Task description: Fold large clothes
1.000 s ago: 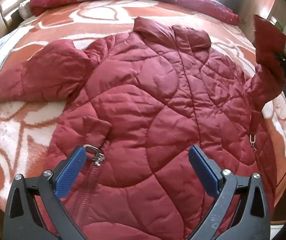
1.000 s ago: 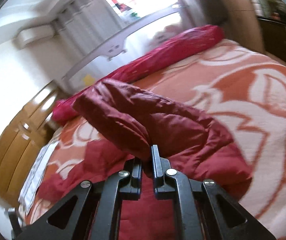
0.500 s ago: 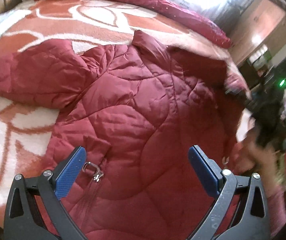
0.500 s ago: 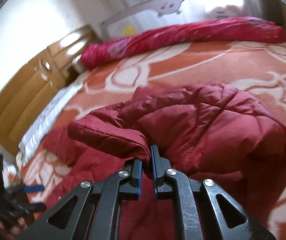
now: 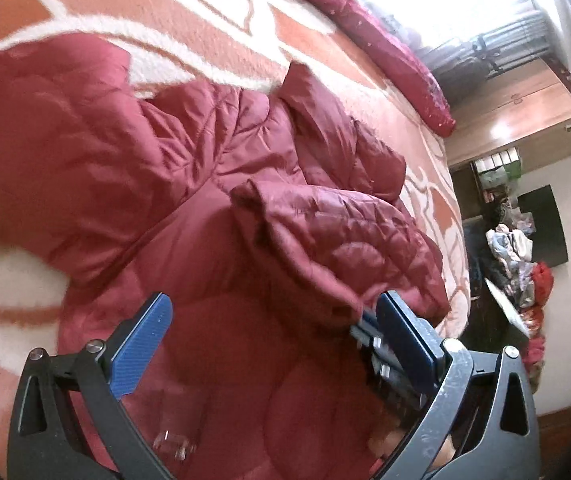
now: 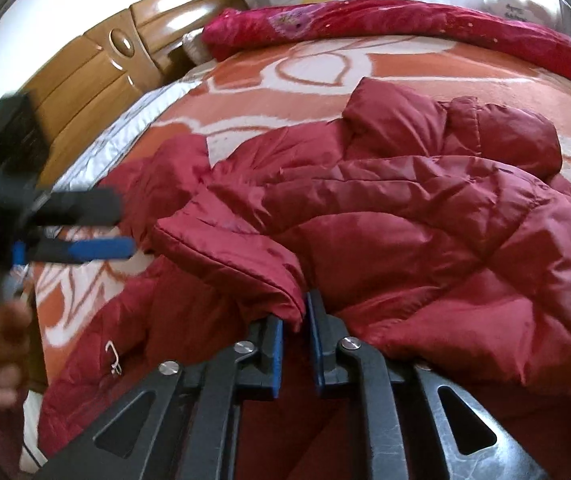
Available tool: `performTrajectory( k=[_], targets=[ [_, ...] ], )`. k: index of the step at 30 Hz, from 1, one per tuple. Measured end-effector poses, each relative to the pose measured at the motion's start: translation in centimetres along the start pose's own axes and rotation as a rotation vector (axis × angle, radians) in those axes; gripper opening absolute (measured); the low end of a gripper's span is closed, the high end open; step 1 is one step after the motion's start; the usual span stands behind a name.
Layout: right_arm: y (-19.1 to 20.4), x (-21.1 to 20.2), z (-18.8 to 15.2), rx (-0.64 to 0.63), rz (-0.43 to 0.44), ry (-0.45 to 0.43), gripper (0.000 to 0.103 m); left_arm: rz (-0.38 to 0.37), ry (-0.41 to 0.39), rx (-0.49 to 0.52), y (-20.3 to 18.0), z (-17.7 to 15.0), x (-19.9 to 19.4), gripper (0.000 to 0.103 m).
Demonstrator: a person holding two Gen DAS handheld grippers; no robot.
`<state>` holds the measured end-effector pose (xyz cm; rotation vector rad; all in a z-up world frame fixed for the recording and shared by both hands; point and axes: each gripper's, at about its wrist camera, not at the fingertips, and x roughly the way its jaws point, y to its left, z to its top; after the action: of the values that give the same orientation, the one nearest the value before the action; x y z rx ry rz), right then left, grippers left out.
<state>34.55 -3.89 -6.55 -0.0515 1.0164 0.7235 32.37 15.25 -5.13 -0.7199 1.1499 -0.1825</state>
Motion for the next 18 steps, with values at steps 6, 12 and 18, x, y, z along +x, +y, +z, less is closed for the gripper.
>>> performTrajectory(
  k=[6, 12, 18],
  targets=[
    [0.3, -0.1, -0.3, 0.011, 0.005, 0.011, 0.022, 0.038, 0.078, 0.007, 0.3, 1.5, 3.9, 0.051],
    [0.3, -1.4, -1.0, 0.035, 0.064, -0.002, 0.064, 0.043, 0.057, 0.097, -1.0, 1.6, 3.9, 0.013],
    [-2.4, -5.6, -2.5, 0.143, 0.030, -0.079, 0.064, 0.129, -0.001, 0.198, -1.5, 2.4, 1.6, 0.011]
  ],
)
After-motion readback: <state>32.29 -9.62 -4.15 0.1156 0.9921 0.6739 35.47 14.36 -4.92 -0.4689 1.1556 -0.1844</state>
